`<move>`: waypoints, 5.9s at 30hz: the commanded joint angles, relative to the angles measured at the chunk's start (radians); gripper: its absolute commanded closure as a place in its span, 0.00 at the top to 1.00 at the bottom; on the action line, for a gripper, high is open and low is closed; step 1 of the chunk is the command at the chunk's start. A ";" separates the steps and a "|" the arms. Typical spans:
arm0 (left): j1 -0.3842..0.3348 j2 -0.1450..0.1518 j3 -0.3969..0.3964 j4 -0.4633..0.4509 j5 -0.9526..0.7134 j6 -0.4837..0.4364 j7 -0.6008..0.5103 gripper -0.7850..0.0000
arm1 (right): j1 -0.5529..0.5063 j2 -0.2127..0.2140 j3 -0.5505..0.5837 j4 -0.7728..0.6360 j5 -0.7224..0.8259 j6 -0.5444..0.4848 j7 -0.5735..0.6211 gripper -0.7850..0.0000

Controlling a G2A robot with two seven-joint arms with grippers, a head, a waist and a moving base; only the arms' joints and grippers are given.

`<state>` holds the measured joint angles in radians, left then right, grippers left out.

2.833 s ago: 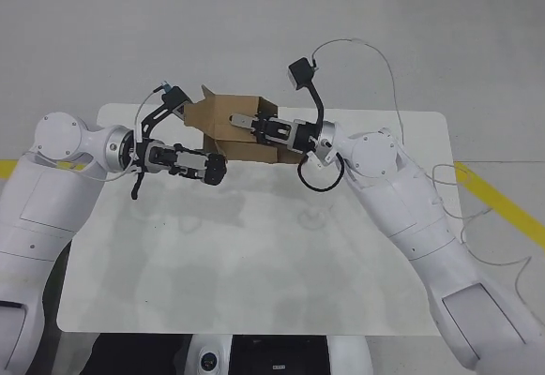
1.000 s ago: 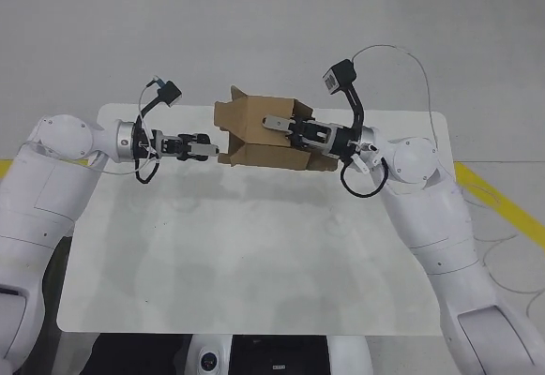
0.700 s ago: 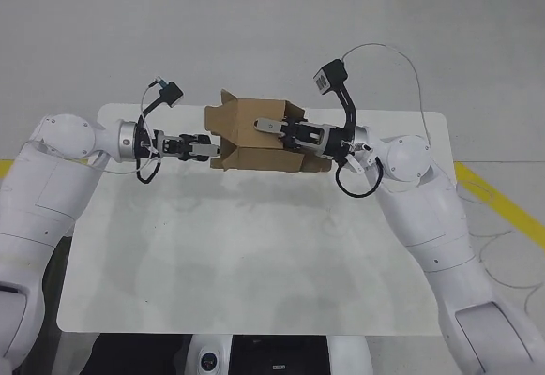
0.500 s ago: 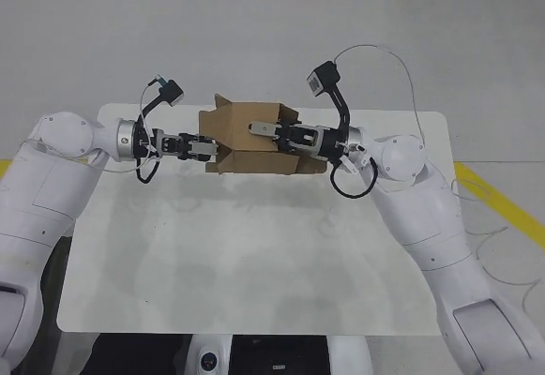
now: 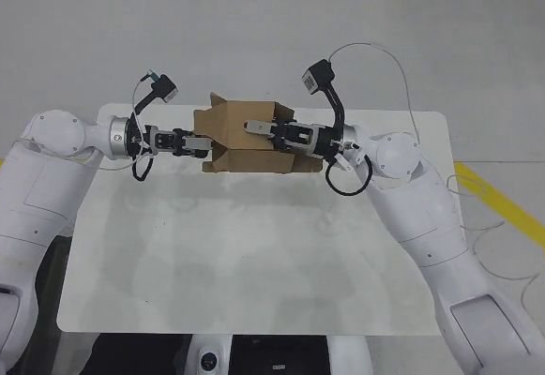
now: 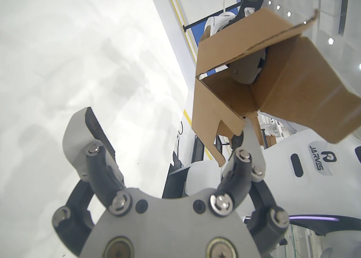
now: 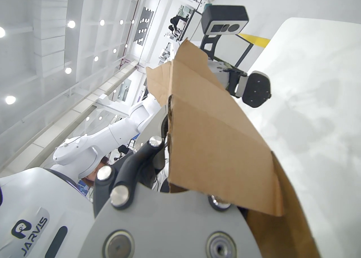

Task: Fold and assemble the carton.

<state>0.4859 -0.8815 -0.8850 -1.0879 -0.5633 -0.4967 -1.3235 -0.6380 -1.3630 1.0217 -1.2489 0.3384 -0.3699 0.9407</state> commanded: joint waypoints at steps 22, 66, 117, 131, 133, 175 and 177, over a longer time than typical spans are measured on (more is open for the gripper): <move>-0.029 -0.014 0.066 0.064 0.021 -0.027 0.027 1.00 | -0.006 0.003 0.000 -0.037 -0.015 0.013 -0.011 0.00; -0.046 -0.004 0.085 0.071 -0.036 -0.016 0.016 1.00 | 0.037 -0.034 -0.078 0.037 0.099 -0.009 0.082 0.00; -0.041 0.027 0.107 0.012 0.024 -0.064 0.064 1.00 | -0.012 -0.024 -0.040 0.013 -0.020 0.065 -0.040 0.00; -0.035 0.039 0.108 -0.019 0.048 -0.062 0.062 1.00 | 0.001 -0.035 -0.058 0.044 0.020 0.051 -0.013 0.00; -0.035 0.039 0.109 -0.020 0.048 -0.062 0.062 1.00 | 0.001 -0.035 -0.058 0.044 0.020 0.051 -0.013 0.00; -0.094 0.021 0.101 0.171 0.007 -0.078 0.078 1.00 | -0.103 0.002 -0.012 -0.082 -0.018 0.196 0.165 0.00; -0.099 0.014 0.112 0.183 0.017 -0.071 0.072 1.00 | -0.100 0.001 -0.018 -0.084 -0.010 0.194 0.174 0.00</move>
<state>0.3898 -0.8632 -0.7800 -0.9110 -0.5524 -0.5734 -1.2469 -0.7403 -1.3613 1.0066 -1.3319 0.3249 -0.1745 1.1109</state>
